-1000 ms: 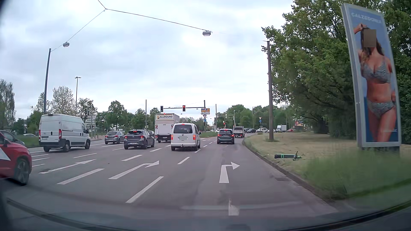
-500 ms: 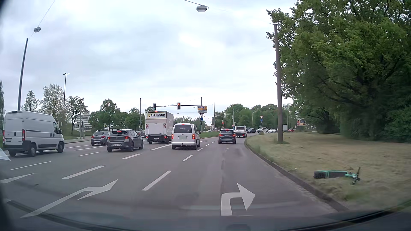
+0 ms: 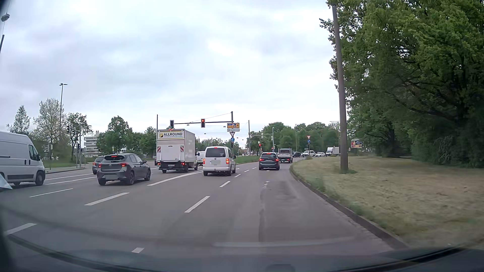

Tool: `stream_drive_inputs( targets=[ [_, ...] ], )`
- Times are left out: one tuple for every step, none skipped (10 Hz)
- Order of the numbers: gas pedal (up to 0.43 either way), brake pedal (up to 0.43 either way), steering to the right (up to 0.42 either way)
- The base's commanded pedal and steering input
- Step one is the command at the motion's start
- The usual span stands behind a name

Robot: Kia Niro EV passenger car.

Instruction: Follow the waypoints while adhering to traffic rules and regulations

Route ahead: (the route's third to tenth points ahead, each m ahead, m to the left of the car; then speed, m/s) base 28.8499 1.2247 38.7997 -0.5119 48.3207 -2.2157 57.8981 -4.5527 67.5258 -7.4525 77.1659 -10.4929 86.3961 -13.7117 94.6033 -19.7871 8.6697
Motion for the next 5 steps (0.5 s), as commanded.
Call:
stream_drive_inputs(
  targets=[
    [0.028,0.000,0.011],
    [0.039,0.000,0.011],
    [0.039,0.000,0.011],
    [0.039,0.000,0.011],
    [0.039,0.000,0.011]
  ],
)
